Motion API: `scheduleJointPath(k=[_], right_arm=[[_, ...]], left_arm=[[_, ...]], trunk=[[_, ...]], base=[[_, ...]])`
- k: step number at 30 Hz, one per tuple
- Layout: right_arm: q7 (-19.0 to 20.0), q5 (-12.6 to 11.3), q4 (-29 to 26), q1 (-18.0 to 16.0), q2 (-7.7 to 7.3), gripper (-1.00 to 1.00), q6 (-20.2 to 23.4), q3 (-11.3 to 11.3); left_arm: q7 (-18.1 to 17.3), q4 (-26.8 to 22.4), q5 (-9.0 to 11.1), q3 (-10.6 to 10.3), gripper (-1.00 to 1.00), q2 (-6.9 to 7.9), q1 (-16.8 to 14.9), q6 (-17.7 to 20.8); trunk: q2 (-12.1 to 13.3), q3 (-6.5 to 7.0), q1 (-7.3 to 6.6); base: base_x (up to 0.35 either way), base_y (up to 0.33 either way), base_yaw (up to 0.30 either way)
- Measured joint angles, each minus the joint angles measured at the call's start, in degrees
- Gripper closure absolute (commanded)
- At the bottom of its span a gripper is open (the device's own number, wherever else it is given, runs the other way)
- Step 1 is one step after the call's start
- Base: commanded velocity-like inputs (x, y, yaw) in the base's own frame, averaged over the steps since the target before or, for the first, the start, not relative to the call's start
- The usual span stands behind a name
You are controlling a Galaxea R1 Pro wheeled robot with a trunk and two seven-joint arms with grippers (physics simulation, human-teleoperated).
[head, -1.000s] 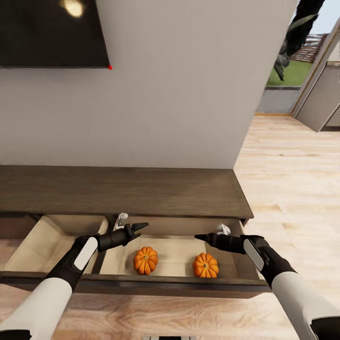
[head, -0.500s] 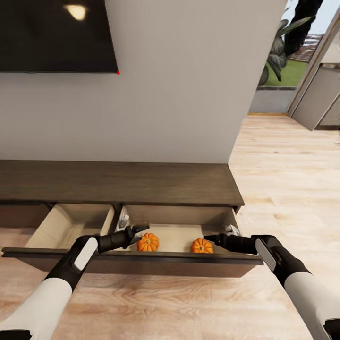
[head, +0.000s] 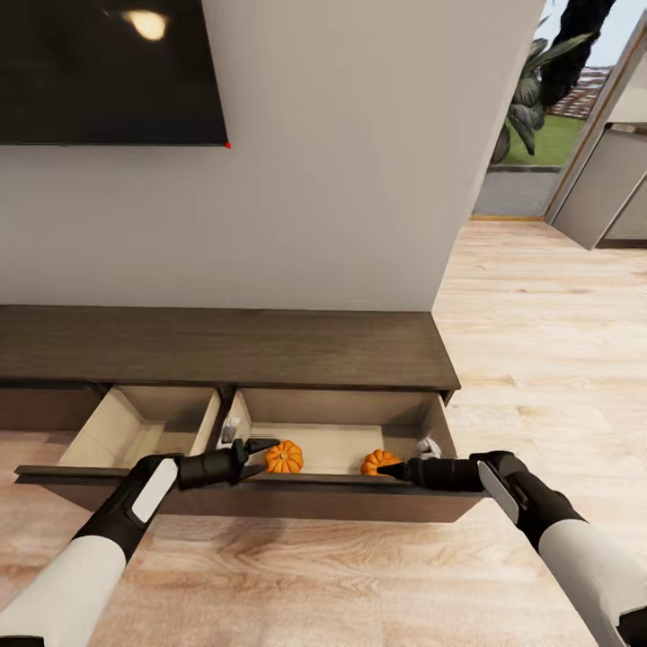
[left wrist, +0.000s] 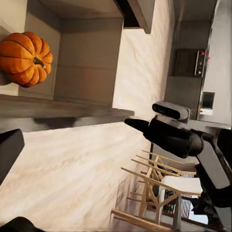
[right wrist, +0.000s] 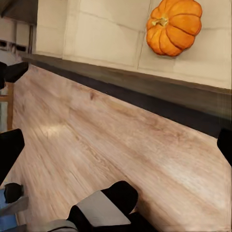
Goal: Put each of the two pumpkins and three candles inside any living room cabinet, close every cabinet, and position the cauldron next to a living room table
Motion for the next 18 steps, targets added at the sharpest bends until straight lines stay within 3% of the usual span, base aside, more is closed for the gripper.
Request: scheduleJointPath(k=[1, 4, 11, 13, 15, 18], right_arm=[[0.19, 0.03, 0.04, 0.11, -0.03, -1.0, 0.0, 2.96], [1.43, 0.01, 0.12, 0.18, -0.03, -1.0, 0.03, 6.94], [6.65, -0.03, 0.46, 0.55, -0.05, -1.0, 0.0, 20.61], [7.31, 0.04, 1.27, 0.77, -0.04, -1.0, -0.08, 21.96], [7.41, 0.27, 3.28, 1.02, 0.13, -1.0, -0.49, 22.86], [6.67, 0.83, 5.37, 1.34, 0.29, -1.0, -1.38, 23.22]], left_arm=[[-1.94, 0.06, -0.09, -3.08, -1.0, 0.62, 0.66, 0.0], [-4.11, 0.1, -0.04, -7.83, -1.0, 1.6, 1.72, 0.02], [-8.09, -0.8, -0.03, -10.9, -1.0, 2.51, 5.25, 0.03], [-9.69, -1.12, -0.02, -12.97, -1.0, 3.26, 5.64, 0.03], [-10.79, -1.01, -0.06, -16.82, -1.0, 4.29, 5.94, -0.07], [-10.9, -0.53, -0.17, -20.07, -1.0, 4.6, 6.13, -0.36]], trunk=[[0.0, 0.0, 0.0], [0.0, 0.0, 0.0], [0.0, 0.0, 0.0], [0.0, 0.0, 0.0], [0.0, 0.0, 0.0], [0.0, 0.0, 0.0]], base=[[0.0, 0.0, 0.0], [0.0, 0.0, 0.0], [0.0, 0.0, 0.0], [0.0, 0.0, 0.0], [0.0, 0.0, 0.0], [0.0, 0.0, 0.0]])
